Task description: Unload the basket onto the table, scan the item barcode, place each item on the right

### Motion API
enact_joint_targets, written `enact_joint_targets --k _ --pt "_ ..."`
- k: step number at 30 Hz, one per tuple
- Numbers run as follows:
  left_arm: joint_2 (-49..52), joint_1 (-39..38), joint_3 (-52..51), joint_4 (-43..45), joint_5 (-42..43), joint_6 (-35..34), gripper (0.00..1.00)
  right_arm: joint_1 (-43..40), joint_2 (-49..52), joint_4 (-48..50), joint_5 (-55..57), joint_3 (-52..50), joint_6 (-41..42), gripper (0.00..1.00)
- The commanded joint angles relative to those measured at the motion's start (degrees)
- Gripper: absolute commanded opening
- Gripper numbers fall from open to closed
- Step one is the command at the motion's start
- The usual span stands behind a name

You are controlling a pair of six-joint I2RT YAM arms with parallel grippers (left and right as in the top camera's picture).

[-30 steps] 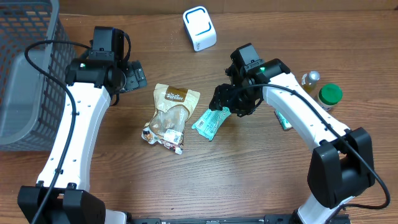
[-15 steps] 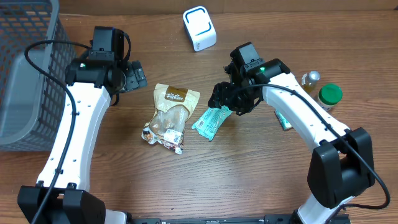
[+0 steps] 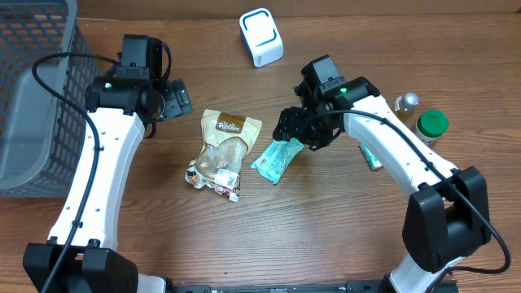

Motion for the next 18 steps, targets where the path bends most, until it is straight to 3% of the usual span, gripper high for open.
enact_joint_targets --k 1,18 --pt "-0.07 -0.15 0.59 0.02 -0.15 1.51 1.0 0.33 -0.09 1.75 0.74 -3.41 1.81 0.67" --pt "-0.07 -0.15 0.59 0.02 -0.15 1.51 0.99 0.33 -0.09 15.8 0.72 -14.03 3.04 0.68"
